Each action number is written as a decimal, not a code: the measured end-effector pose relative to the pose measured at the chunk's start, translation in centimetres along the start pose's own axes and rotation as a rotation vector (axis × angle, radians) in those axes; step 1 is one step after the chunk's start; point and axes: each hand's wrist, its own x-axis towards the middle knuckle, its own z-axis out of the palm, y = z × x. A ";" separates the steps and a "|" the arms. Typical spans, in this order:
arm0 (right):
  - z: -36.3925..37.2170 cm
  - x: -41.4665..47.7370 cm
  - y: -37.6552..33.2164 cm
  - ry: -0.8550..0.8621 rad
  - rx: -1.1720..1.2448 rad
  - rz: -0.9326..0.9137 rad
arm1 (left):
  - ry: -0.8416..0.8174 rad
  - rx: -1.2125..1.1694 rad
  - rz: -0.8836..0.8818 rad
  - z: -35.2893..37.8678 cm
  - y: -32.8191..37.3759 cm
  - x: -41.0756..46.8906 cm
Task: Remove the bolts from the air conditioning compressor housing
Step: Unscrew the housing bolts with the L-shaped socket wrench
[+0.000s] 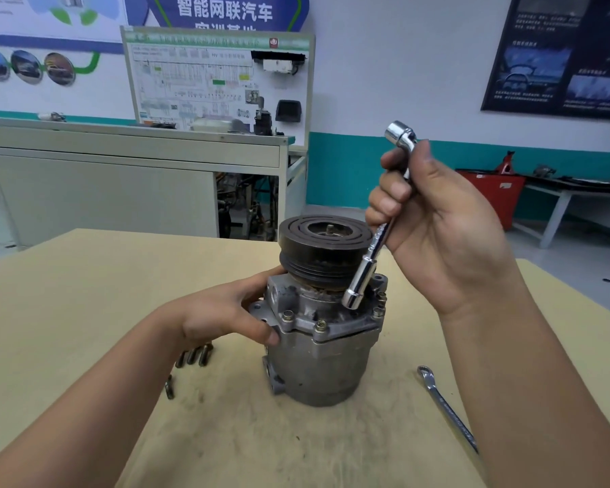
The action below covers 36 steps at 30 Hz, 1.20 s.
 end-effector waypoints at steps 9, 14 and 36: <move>2.4 -0.7 2.7 -0.034 -0.089 -0.049 | -0.031 -0.079 -0.047 0.1 0.5 0.2; 2.8 -0.7 3.9 -0.016 -0.174 -0.090 | 0.004 -0.037 -0.080 0.6 0.6 0.0; 3.6 0.3 4.6 0.247 -0.845 -0.322 | 0.451 0.254 0.210 0.5 8.4 -1.2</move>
